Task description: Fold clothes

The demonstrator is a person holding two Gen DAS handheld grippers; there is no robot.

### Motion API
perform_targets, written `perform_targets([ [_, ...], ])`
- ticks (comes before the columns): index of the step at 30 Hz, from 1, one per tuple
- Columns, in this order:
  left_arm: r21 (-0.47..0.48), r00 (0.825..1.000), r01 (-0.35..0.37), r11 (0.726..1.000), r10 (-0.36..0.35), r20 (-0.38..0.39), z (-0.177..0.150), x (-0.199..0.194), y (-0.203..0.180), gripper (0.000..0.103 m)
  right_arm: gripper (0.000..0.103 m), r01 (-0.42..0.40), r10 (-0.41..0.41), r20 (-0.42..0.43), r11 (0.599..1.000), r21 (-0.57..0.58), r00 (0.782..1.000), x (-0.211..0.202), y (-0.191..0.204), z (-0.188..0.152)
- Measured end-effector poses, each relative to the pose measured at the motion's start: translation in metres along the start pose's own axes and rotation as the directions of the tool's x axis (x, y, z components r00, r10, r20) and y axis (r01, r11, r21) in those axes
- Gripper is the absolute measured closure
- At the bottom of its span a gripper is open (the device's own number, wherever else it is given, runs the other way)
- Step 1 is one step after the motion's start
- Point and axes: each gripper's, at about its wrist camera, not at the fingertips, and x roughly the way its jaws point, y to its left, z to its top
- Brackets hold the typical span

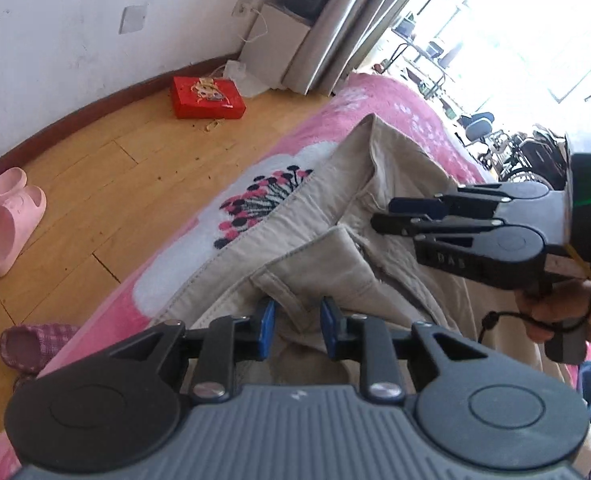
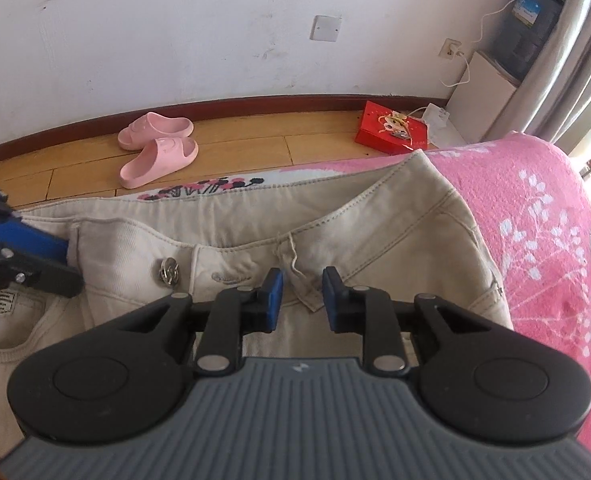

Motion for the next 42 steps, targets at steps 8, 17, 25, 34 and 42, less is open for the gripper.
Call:
perform_targets([
  [8,-0.098,0.995,-0.073,0.993,0.080,0.065,-0.010,-0.001,0.000,0.098,0.094,0.056,-0.056,0.033,0.998,-0.002,0.998,0.007,0.007,0.001],
  [17,-0.148,0.977,-0.076,0.986,0.103,0.185,-0.022,-0.036,-0.001,0.100,0.100,0.117,-0.119,0.158,0.993,0.022,0.980,-0.019,0.010,0.010],
  [25,-0.181,0.974,-0.076,0.980,0.112,0.197,-0.020,-0.052,0.013,0.100,0.100,0.088,-0.090,0.185,0.996,0.023,0.979,-0.012,0.011,0.032],
  [34,-0.167,0.973,-0.097,0.981,0.129,0.190,-0.020,-0.045,0.025,0.100,0.100,0.065,-0.070,0.153,0.997,0.036,0.986,0.026,0.023,0.033],
  [42,-0.065,0.977,-0.154,0.986,0.161,0.140,-0.019,-0.014,0.025,0.099,0.099,0.034,-0.046,0.127,0.995,0.094,0.991,0.047,0.020,0.026],
])
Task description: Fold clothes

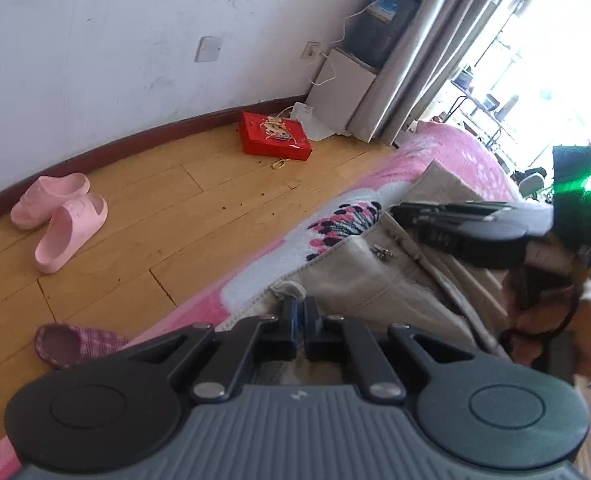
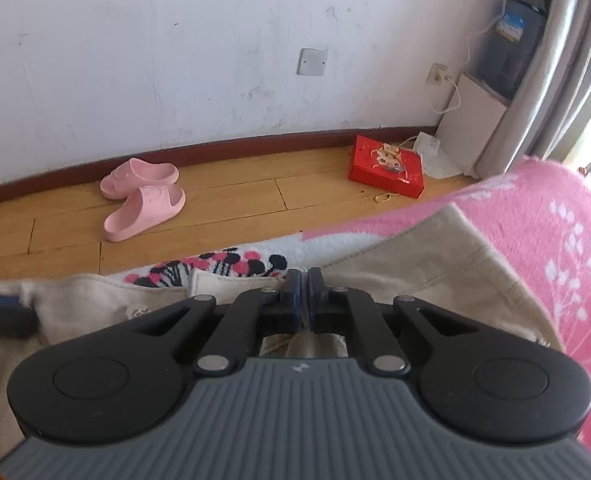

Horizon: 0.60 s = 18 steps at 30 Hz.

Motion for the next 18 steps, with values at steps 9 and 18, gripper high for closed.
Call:
perform_targets([
  [9,0.097,0.998,0.058,0.994,-0.054,-0.043,0.021,-0.024,-0.003,0.055,0.033,-0.105,0.115,-0.032,0.968,0.230,0.993,-0.096,-0.055,0.038],
  [18,0.155,0.998,-0.011,0.988,0.003,0.056,0.034,-0.069,-0.009,0.043,0.021,-0.176,0.033,0.240,0.777,0.605,0.970,-0.364,-0.109,-0.054],
])
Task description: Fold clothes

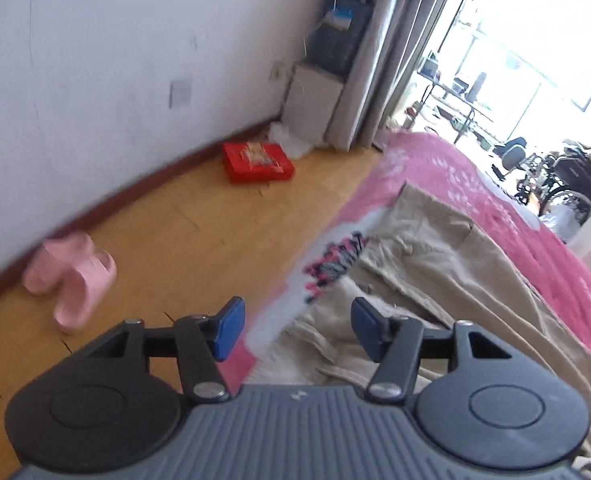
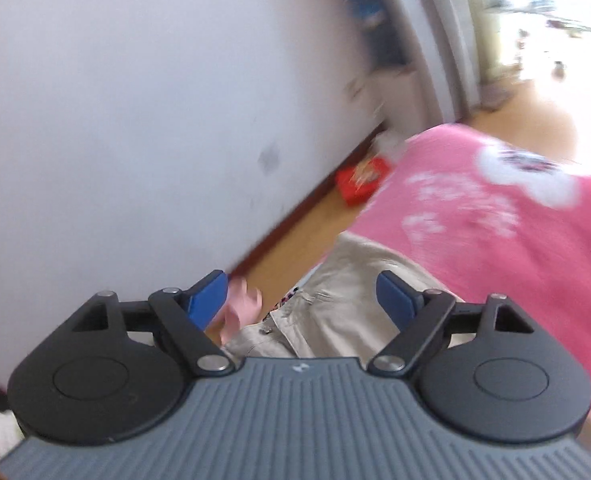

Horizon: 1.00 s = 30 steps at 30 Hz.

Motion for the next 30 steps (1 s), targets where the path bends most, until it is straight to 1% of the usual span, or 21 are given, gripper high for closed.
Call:
perform_targets([
  [2,0.042,1.000,0.016,0.999,-0.017,0.010,-0.001,-0.016,-0.013,0.043,0.020,0.072,-0.077,0.085,0.995,0.064,0.993,-0.072,-0.006,-0.036],
  [3,0.073,0.999,0.033,0.997,-0.034,0.005,-0.003,-0.023,-0.023,0.043,0.019,0.122,-0.133,0.117,0.988,0.096,0.984,-0.105,-0.007,-0.057],
  [4,0.110,0.999,0.054,0.993,-0.054,-0.006,-0.007,-0.030,-0.036,0.043,0.019,0.190,-0.207,0.137,0.973,0.127,0.969,-0.133,-0.009,-0.082],
  [5,0.150,0.997,0.078,0.986,-0.075,-0.022,-0.013,-0.035,-0.050,0.042,0.019,0.259,-0.283,0.148,0.952,0.166,0.948,-0.159,-0.010,-0.107],
  [6,0.199,0.994,0.107,0.974,-0.100,-0.046,-0.021,-0.039,-0.067,0.041,0.019,0.319,-0.353,0.135,0.921,0.225,0.926,-0.178,-0.014,-0.136],
  [8,0.285,0.985,0.164,0.944,-0.143,-0.092,-0.039,-0.043,-0.101,0.041,0.019,0.398,-0.446,0.063,0.847,0.354,0.893,-0.200,-0.031,-0.190],
  [10,0.339,0.976,0.204,0.918,-0.166,-0.139,-0.058,-0.041,-0.131,0.041,0.021,0.450,-0.498,-0.025,0.761,0.467,0.867,-0.203,-0.054,-0.235],
  [12,0.374,0.968,0.228,0.899,-0.169,-0.185,-0.076,-0.036,-0.157,0.041,0.027,0.496,-0.538,-0.084,0.690,0.527,0.839,-0.194,-0.074,-0.260],
  [13,0.396,0.966,0.232,0.888,-0.162,-0.201,-0.085,-0.034,-0.168,0.041,0.027,0.514,-0.554,-0.104,0.664,0.543,0.826,-0.187,-0.083,-0.268],
  [15,0.447,0.965,0.227,0.865,-0.139,-0.221,-0.104,-0.029,-0.186,0.041,0.028,0.541,-0.583,-0.104,0.653,0.530,0.806,-0.167,-0.095,-0.265],
  [17,0.496,0.968,0.204,0.844,-0.099,-0.231,-0.117,-0.023,-0.196,0.041,0.033,0.574,-0.613,-0.098,0.654,0.493,0.784,-0.142,-0.109,-0.253],
  [19,0.531,0.970,0.183,0.828,-0.063,-0.236,-0.125,-0.017,-0.202,0.041,0.034,0.618,-0.653,-0.097,0.644,0.452,0.751,-0.120,-0.129,-0.233],
  [20,0.533,0.969,0.180,0.827,-0.056,-0.240,-0.127,-0.015,-0.202,0.041,0.038,0.641,-0.674,-0.098,0.633,0.433,0.732,-0.110,-0.140,-0.222],
  [21,0.534,0.969,0.176,0.827,-0.049,-0.244,-0.129,-0.013,-0.202,0.041,0.042,0.668,-0.700,-0.100,0.613,0.422,0.707,-0.101,-0.153,-0.212],
  [22,0.534,0.968,0.174,0.827,-0.043,-0.249,-0.129,-0.010,-0.202,0.041,0.042,0.696,-0.733,-0.111,0.572,0.434,0.671,-0.096,-0.170,-0.203],
  [23,0.532,0.967,0.171,0.829,-0.037,-0.253,-0.128,-0.007,-0.201,0.041,0.042,0.711,-0.752,-0.136,0.526,0.466,0.645,-0.094,-0.189,-0.196],
  [25,0.529,0.965,0.162,0.833,-0.022,-0.262,-0.127,-0.002,-0.196,0.041,0.042,0.723,-0.753,-0.220,0.438,0.535,0.620,-0.090,-0.231,-0.187],
  [26,0.523,0.963,0.161,0.837,-0.018,-0.268,-0.126,0.001,-0.195,0.041,0.042,0.734,-0.746,-0.273,0.397,0.551,0.608,-0.087,-0.249,-0.186],
  [28,0.504,0.959,0.162,0.849,-0.015,-0.283,-0.125,0.006,-0.191,0.041,0.040,0.758,-0.714,-0.369,0.346,0.553,0.595,-0.076,-0.280,-0.185],
  [29,0.494,0.957,0.162,0.854,-0.014,-0.290,-0.124,0.008,-0.189,0.041,0.040,0.763,-0.688,-0.410,0.335,0.553,0.599,-0.068,-0.291,-0.186],
  [30,0.488,0.955,0.162,0.858,-0.013,-0.295,-0.123,0.010,-0.188,0.041,0.038,0.761,-0.656,-0.444,0.330,0.559,0.611,-0.061,-0.301,-0.188],
])
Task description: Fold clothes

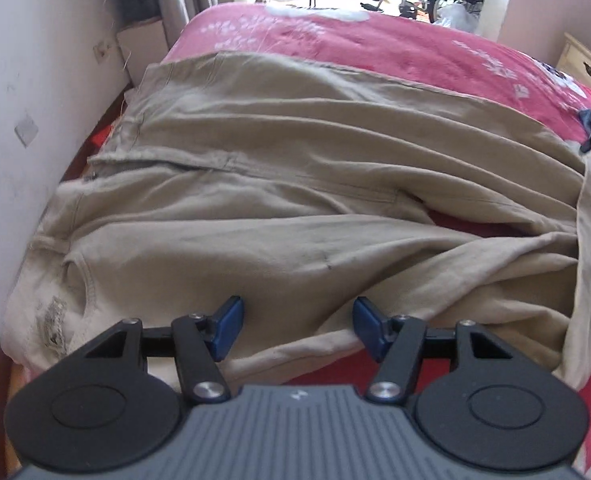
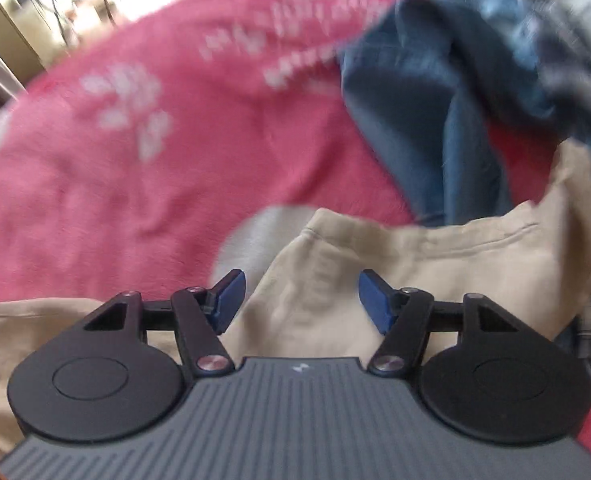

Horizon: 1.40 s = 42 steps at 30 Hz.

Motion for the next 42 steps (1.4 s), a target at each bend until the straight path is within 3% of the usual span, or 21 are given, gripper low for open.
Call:
perform_targets([
  [3,-0.010,1.000,0.005,1.000,-0.005,-0.008,0.002,0.003,0.003,0.041,0.030,0.029,-0.030,-0.065,0.999,-0.018,0.997,0.022,0.009,0.004],
  [6,-0.013,1.000,0.006,1.000,-0.006,-0.010,0.002,0.004,0.004,0.041,0.034,0.055,-0.057,-0.059,0.998,-0.030,0.997,0.023,0.015,0.005],
  [8,-0.017,1.000,0.004,1.000,-0.004,-0.007,0.002,0.003,0.005,0.041,0.064,0.059,-0.059,-0.039,0.998,-0.011,0.997,0.017,0.011,0.004],
  [9,-0.022,1.000,0.002,1.000,-0.002,-0.006,0.002,0.003,0.006,0.041,0.074,0.050,-0.049,-0.034,0.999,0.017,0.998,0.012,0.005,0.003],
  [10,-0.027,1.000,0.001,1.000,-0.001,-0.006,0.001,0.003,0.007,0.041,0.094,0.022,-0.020,-0.035,0.998,0.054,0.999,0.006,-0.004,0.001],
  [11,-0.032,1.000,-0.002,0.999,0.001,-0.007,0.001,0.003,0.008,0.041,0.100,-0.008,0.011,-0.033,0.996,0.090,0.999,0.000,-0.013,-0.001],
  [15,-0.026,1.000,-0.012,1.000,0.012,-0.002,0.000,0.002,0.008,0.041,0.101,-0.139,0.134,0.046,0.979,0.150,0.990,-0.042,-0.044,-0.018],
  [18,-0.022,1.000,-0.022,1.000,0.022,-0.004,-0.001,0.001,0.009,0.041,0.101,-0.278,0.253,0.156,0.947,0.163,0.955,-0.096,-0.079,-0.038],
  [22,-0.036,0.999,-0.039,0.999,0.038,-0.019,0.000,-0.003,0.012,0.042,0.101,-0.430,0.377,0.298,0.892,0.137,0.877,-0.183,-0.142,-0.079],
  [24,-0.046,0.999,-0.041,0.998,0.040,-0.026,-0.001,-0.008,0.015,0.043,0.101,-0.465,0.397,0.358,0.876,0.125,0.845,-0.223,-0.178,-0.106],
  [27,-0.063,0.998,-0.046,0.997,0.043,-0.039,-0.002,-0.015,0.020,0.043,0.101,-0.488,0.396,0.415,0.862,0.140,0.819,-0.258,-0.230,-0.146],
  [30,-0.069,0.998,-0.053,0.996,0.050,-0.043,-0.003,-0.025,0.024,0.043,0.101,-0.465,0.356,0.435,0.868,0.172,0.827,-0.270,-0.275,-0.191],
  [33,-0.043,0.997,-0.067,0.997,0.066,-0.033,-0.003,-0.038,0.023,0.043,0.101,-0.419,0.314,0.387,0.879,0.226,0.867,-0.243,-0.310,-0.226],
  [38,0.020,0.996,-0.081,0.997,0.082,-0.030,-0.003,-0.055,0.020,0.044,0.100,-0.238,0.187,0.247,0.952,0.194,0.951,-0.163,-0.335,-0.262],
  [40,0.068,0.996,-0.082,0.994,0.083,-0.016,-0.002,-0.064,0.017,0.044,0.098,-0.165,0.130,0.184,0.967,0.192,0.974,-0.139,-0.339,-0.273],
  [42,0.129,0.998,-0.068,0.989,0.068,-0.002,-0.002,-0.071,0.012,0.044,0.096,-0.033,-0.001,0.164,0.978,0.206,0.986,-0.134,-0.344,-0.282],
])
